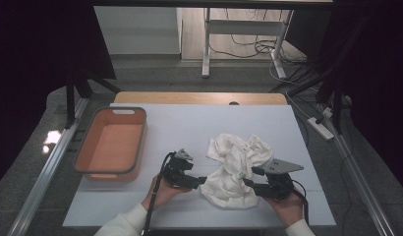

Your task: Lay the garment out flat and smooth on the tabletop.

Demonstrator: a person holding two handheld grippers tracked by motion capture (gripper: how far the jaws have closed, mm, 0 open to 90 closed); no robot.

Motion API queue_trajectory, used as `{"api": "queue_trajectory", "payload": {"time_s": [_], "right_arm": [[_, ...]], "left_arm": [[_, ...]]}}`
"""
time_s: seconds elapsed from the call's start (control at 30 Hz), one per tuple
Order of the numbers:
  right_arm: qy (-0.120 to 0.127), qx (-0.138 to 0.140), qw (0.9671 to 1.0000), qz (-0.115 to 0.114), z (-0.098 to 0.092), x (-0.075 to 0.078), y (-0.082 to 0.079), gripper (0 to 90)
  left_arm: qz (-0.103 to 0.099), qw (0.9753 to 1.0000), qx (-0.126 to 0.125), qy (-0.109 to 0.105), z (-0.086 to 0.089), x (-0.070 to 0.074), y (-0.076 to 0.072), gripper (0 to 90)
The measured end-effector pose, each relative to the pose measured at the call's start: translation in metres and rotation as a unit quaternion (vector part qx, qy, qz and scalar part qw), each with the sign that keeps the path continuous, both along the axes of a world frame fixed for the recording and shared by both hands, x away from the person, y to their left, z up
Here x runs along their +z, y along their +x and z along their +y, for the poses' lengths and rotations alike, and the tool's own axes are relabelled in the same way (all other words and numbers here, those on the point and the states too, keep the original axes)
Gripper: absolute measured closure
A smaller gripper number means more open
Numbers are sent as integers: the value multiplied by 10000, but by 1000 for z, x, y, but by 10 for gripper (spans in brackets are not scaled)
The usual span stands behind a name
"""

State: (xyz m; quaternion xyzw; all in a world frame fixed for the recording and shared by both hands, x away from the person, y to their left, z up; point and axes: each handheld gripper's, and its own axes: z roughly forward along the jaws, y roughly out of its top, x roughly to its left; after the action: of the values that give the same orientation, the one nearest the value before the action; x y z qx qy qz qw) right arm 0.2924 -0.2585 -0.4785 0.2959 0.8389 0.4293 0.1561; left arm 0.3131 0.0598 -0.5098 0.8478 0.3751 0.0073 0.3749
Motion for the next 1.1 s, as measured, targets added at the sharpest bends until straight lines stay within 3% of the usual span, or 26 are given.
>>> {"api": "queue_trajectory", "payload": {"time_s": [0.4,0.53,0.67,0.93,1.1], "right_arm": [[-45,-52,10000,-26,-3,-2,2,422],[-36,-89,9999,-73,-4,0,2,419],[-7,-130,9998,-139,-5,3,2,414],[49,-166,9997,-168,2,10,14,388],[-28,-231,9997,-109,11,12,26,386]], "left_arm": [[258,9989,-339,178,-18,-14,-3,308],[197,9986,-378,308,-20,-16,-4,350],[166,9990,-302,279,-17,-17,-3,484],[304,9980,-529,162,-18,-20,-4,846],[280,9977,-591,161,-16,-18,-2,872]]}}
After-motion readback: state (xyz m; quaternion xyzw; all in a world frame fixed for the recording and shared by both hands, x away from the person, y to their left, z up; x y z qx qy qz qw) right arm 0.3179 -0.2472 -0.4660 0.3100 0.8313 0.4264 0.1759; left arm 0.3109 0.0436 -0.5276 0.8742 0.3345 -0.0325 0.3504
